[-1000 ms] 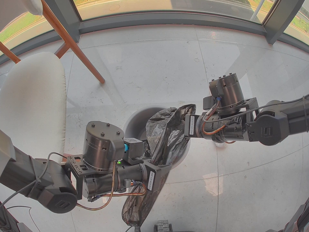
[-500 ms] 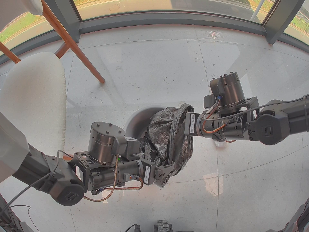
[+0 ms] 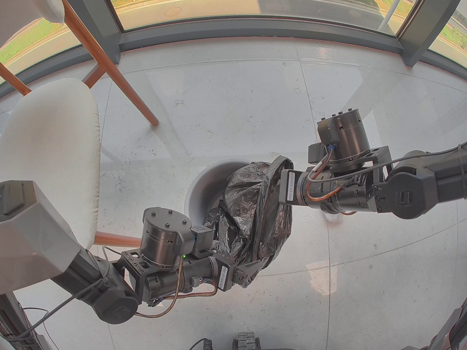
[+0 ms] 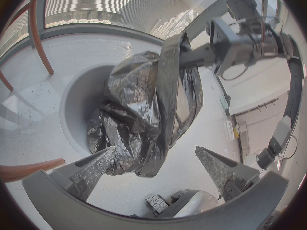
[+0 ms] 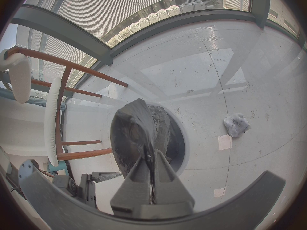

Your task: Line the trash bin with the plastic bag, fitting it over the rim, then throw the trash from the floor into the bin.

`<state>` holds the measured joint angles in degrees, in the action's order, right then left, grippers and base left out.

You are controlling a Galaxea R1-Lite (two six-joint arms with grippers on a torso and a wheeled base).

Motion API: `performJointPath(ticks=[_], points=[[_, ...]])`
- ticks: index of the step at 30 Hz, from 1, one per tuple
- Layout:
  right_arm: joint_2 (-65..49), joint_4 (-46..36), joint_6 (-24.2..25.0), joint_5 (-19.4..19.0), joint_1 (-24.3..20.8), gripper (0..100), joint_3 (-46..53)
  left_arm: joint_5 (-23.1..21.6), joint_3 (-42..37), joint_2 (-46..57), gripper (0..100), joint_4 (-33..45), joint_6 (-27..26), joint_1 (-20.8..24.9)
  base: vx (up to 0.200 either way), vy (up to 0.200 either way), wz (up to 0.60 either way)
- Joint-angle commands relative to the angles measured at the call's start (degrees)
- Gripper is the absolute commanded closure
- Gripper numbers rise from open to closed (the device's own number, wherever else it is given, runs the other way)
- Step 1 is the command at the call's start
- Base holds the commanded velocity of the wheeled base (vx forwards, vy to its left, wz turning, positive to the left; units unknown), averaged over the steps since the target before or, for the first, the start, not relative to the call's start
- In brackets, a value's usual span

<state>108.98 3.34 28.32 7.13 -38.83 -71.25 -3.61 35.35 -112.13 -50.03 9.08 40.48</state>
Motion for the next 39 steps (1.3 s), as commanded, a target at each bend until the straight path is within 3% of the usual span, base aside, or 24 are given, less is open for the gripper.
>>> performJointPath(ticks=[1,7,27,34,35,39], points=[[-0.18,0.09,-0.02,-0.01,-0.02,100,-0.03,0.88,-0.02,-2.04,0,-0.16,-0.38,0.21,0.000,0.000,0.00],[-0.09,0.09,-0.02,0.08,0.33,100,-0.73,1.24,0.33,-3.71,0,-0.16,-0.91,0.47,0.000,0.000,0.00],[0.09,0.00,-0.02,1.31,0.86,100,-1.17,9.94,8.86,-9.60,0,-0.07,-5.83,0.91,0.000,0.000,0.00],[0.18,0.00,-0.02,1.31,0.86,100,-1.26,10.11,9.65,-10.04,0,-0.07,-6.01,0.91,0.000,0.000,0.00],[0.18,0.00,0.07,1.31,0.86,100,-1.17,10.11,9.65,-10.13,100,-0.07,-5.92,0.91,0.000,0.000,0.00],[0.00,-0.09,0.07,1.31,0.86,100,-1.17,10.02,9.65,-10.74,100,-0.07,-5.74,0.91,0.000,0.000,0.00]])
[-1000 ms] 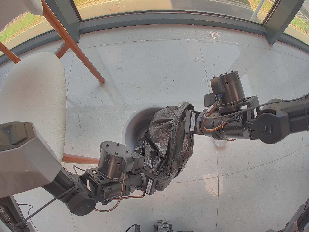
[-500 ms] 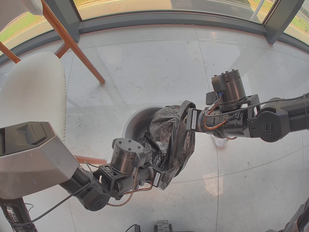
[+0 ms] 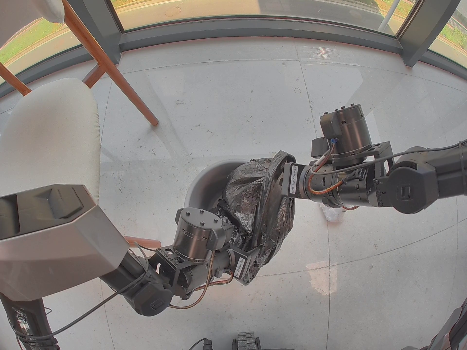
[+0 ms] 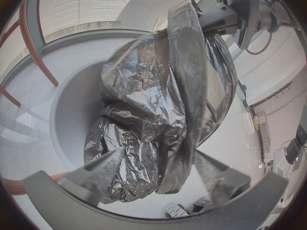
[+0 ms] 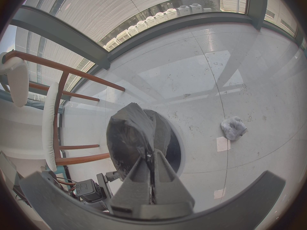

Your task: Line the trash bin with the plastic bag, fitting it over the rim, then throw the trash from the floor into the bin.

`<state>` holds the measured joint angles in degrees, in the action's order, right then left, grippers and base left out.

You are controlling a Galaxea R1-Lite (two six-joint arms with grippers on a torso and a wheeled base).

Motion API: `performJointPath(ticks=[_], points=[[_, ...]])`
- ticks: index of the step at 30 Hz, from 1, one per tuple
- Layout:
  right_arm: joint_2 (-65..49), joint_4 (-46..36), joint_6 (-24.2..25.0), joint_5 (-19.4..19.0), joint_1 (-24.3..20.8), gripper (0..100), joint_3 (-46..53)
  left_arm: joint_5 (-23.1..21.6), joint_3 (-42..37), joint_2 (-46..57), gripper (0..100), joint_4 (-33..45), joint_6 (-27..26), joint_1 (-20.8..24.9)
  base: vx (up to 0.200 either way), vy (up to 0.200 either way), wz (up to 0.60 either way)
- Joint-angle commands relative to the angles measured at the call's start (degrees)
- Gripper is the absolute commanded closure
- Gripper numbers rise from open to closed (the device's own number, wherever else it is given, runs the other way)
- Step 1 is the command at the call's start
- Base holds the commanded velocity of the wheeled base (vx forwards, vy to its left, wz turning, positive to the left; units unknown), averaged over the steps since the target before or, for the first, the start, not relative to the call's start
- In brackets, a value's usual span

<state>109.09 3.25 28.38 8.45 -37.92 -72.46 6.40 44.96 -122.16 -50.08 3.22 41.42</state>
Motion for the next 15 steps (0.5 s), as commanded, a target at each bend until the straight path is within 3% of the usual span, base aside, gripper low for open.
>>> performJointPath(ticks=[1,15], points=[[-0.20,0.00,0.01,-0.01,-0.04,100,0.13,0.02,0.04,-0.71,100,-0.02,0.12,-0.03,0.000,0.000,0.00],[-2.39,0.08,-0.61,-0.10,1.19,100,5.14,-2.97,-0.31,5.09,100,-0.11,0.39,-4.42,0.000,0.000,0.00]])
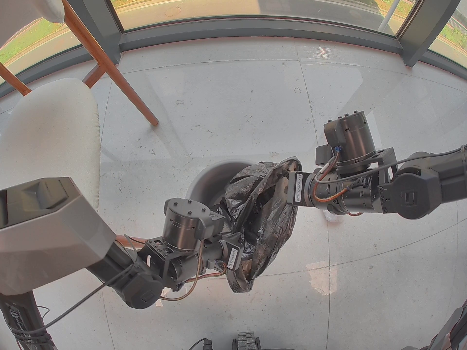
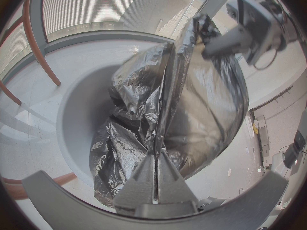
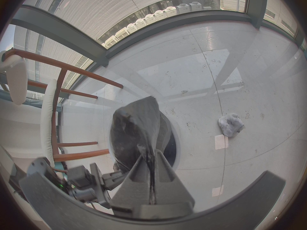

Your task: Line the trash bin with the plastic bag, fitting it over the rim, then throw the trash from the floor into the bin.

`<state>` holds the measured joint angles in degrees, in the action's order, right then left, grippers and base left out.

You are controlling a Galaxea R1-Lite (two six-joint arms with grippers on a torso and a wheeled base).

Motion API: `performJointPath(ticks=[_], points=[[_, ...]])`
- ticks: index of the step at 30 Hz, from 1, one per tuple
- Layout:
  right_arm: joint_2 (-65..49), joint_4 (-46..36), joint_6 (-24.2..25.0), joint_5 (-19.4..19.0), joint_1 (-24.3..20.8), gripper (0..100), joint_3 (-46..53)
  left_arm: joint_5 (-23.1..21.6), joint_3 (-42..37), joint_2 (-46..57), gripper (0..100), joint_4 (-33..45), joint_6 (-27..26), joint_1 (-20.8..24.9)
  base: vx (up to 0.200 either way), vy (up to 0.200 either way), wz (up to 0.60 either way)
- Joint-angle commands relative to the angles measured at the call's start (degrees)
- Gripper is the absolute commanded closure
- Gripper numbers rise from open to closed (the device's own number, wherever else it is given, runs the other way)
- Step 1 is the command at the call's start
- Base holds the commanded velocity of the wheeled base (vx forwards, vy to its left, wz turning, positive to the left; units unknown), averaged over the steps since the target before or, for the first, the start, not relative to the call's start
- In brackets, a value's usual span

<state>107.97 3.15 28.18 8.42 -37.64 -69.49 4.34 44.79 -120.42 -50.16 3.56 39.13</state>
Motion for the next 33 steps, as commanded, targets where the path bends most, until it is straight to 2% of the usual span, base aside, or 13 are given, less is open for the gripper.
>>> performJointPath(ticks=[1,7,8,9,10,12,13,14,17,21,23,33], points=[[-1.27,0.19,-0.41,-0.07,0.99,100,2.34,-1.00,-0.05,3.70,100,-0.11,0.04,-2.57,0.000,0.000,0.00],[-1.80,0.11,-2.08,-0.51,2.75,100,3.30,-1.53,1.18,6.16,100,-0.64,0.22,-4.42,0.000,0.000,0.00],[-1.80,0.11,-4.98,-0.60,3.98,100,4.54,-1.88,1.35,6.42,100,-0.72,0.31,-4.85,0.000,0.000,0.00],[-1.80,0.11,-5.60,-0.69,4.25,100,4.80,-1.97,1.35,6.60,100,-0.72,0.31,-4.94,0.000,0.000,0.00],[-1.71,0.19,-9.64,-0.69,5.83,100,6.03,-1.97,1.35,7.48,100,-0.55,0.40,-5.38,0.000,0.000,0.00],[-1.80,0.37,-13.95,-1.57,7.23,100,7.08,-1.97,1.71,8.01,100,-0.55,1.45,-5.38,0.000,0.000,0.00],[-1.80,0.37,-13.95,-1.57,7.23,100,7.08,-1.97,1.71,8.01,100,-0.55,1.45,-5.38,0.000,0.000,0.00],[-1.89,0.46,-14.65,-3.50,7.50,100,7.17,-1.88,2.58,8.18,100,-0.11,3.03,-5.38,0.000,0.000,0.00],[-1.45,2.74,-15.26,-5.70,8.29,100,6.91,-1.88,3.73,8.97,100,0.33,4.61,-5.38,0.000,0.000,0.00],[0.22,6.17,-16.67,-6.58,9.61,100,6.29,-1.88,5.92,9.41,100,3.67,5.41,-5.73,0.000,0.000,0.00],[1.72,8.28,-17.73,-8.25,10.05,100,5.24,-1.88,9.35,10.56,100,7.63,7.25,-6.26,0.000,0.000,0.00],[2.77,9.07,-17.81,-10.97,10.84,100,3.30,-2.85,16.30,16.27,100,26.43,13.58,-6.17,0.000,0.000,0.00]])
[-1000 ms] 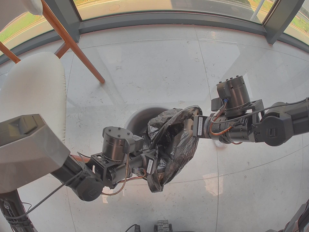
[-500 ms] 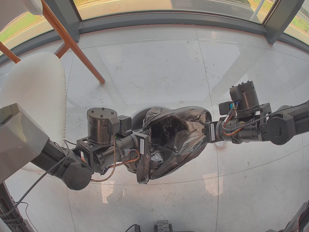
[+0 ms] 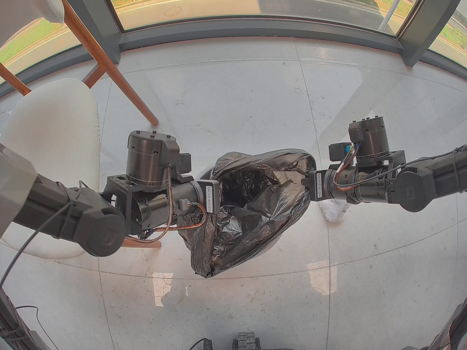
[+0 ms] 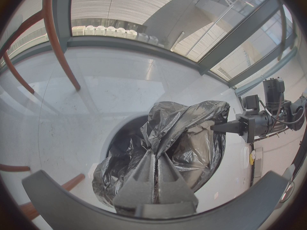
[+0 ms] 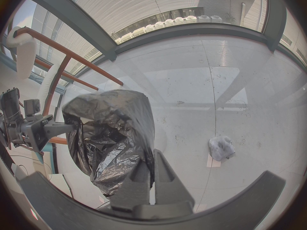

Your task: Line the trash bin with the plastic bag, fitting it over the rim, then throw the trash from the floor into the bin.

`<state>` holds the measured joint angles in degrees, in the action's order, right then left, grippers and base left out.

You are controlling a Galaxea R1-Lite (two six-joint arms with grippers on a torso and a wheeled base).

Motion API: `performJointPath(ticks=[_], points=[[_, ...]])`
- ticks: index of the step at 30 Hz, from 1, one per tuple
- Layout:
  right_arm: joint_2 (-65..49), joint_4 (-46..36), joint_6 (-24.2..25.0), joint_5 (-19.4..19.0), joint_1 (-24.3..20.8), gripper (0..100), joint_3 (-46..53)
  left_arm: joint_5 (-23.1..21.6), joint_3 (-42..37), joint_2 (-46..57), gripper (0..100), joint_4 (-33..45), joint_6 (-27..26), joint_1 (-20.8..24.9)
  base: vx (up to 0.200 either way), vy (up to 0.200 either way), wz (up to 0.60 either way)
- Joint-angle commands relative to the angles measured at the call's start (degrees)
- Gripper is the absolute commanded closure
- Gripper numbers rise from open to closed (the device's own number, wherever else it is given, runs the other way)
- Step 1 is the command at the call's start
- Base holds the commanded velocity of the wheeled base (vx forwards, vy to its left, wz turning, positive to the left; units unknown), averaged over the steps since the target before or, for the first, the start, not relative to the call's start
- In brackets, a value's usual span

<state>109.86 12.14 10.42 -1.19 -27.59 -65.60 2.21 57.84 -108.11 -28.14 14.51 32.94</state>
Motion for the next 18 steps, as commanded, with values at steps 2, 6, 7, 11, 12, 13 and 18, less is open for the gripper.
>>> performJointPath(ticks=[2,6,7,11,12,13,18], points=[[0.79,0.07,-0.23,-1.97,1.92,100,0.38,-1.06,4.47,4.40,100,7.31,4.04,-0.07,0.000,0.000,0.00],[0.97,0.16,-1.81,-3.38,2.89,100,1.35,-0.98,5.70,4.40,100,11.79,4.13,-0.42,0.000,0.000,0.00],[1.14,0.16,-2.51,-3.99,3.07,100,1.26,-1.06,6.40,4.31,100,12.58,4.13,-0.42,0.000,0.000,0.00],[1.23,0.07,-3.48,-4.34,3.07,100,1.70,-1.06,7.81,4.04,100,13.02,4.21,0.02,0.000,0.000,0.00],[1.23,0.07,-3.92,-4.43,3.07,100,2.49,-1.06,7.81,4.04,100,13.63,4.21,0.11,0.000,0.000,0.00],[1.14,0.16,-4.36,-4.43,3.15,100,3.20,-1.06,7.55,4.04,100,14.07,4.21,0.37,0.000,0.000,0.00],[1.32,0.25,-6.73,-5.05,4.21,100,6.80,-0.98,6.58,3.69,100,15.66,4.57,2.92,0.000,0.000,0.00]])
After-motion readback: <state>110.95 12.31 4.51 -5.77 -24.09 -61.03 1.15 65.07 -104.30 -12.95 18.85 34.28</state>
